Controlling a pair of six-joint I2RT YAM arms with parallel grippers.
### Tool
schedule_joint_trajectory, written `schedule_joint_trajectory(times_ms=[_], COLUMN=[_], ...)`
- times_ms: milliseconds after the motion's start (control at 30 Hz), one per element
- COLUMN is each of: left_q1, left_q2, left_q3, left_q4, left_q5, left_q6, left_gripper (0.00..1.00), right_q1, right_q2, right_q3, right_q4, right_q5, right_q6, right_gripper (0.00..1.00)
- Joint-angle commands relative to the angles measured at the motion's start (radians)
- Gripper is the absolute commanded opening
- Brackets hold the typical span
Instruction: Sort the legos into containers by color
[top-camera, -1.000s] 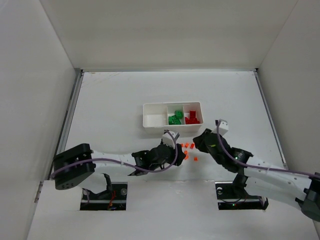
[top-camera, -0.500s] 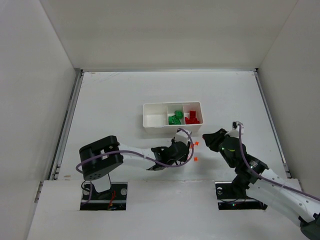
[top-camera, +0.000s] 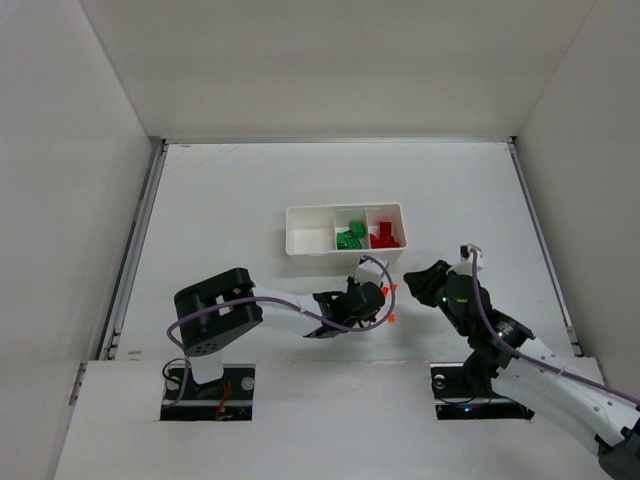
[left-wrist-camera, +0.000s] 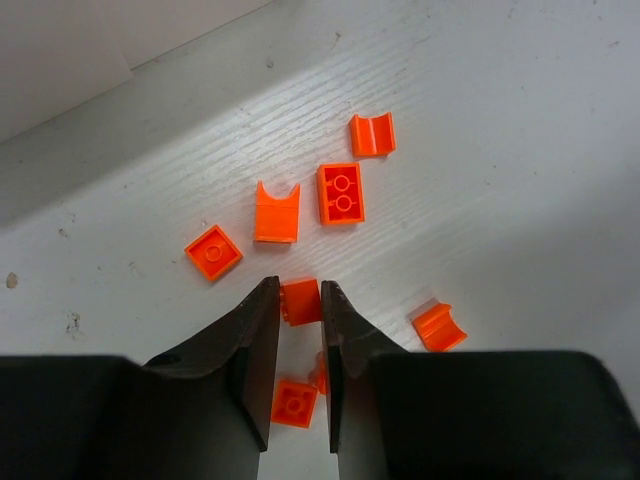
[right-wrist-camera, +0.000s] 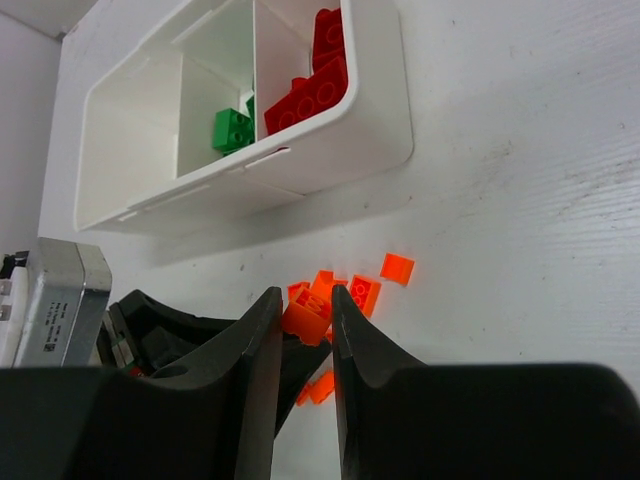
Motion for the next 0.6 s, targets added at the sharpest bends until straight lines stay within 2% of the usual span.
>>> schedule_joint_trajectory(times_ms=[0,200,333,567], left_q1=[0.000,0.035,0.092,0.220], left_q2=[-0.076,-0.304,-0.520,-0.896], left_q3=[-0.016,-0.172,-0.307,-0.439], left_q4=[0.004,0.039,0.019,-0.134], left_q5=[-0.050,-0.062,-0.060,-0.066], left_q6=[0.012,-0.008,-0.066,-0.106], left_gripper=[0.09,0.09,0.09,0.10], right_q1=[-0.002,0.014,0.046,0.089], right_q2=[0.030,0.203,0.414,0.761], right_q3=[0.029,0.150,0.256,0.466], right_q4=[0.062,0.163,0.284,0.437], right_q5=[-0.018,-0.024,-0.045,-0.068], right_q6=[-0.028,-0.086,-0.114,-0.157], right_gripper=[0.20,0.19,0.19,0.19])
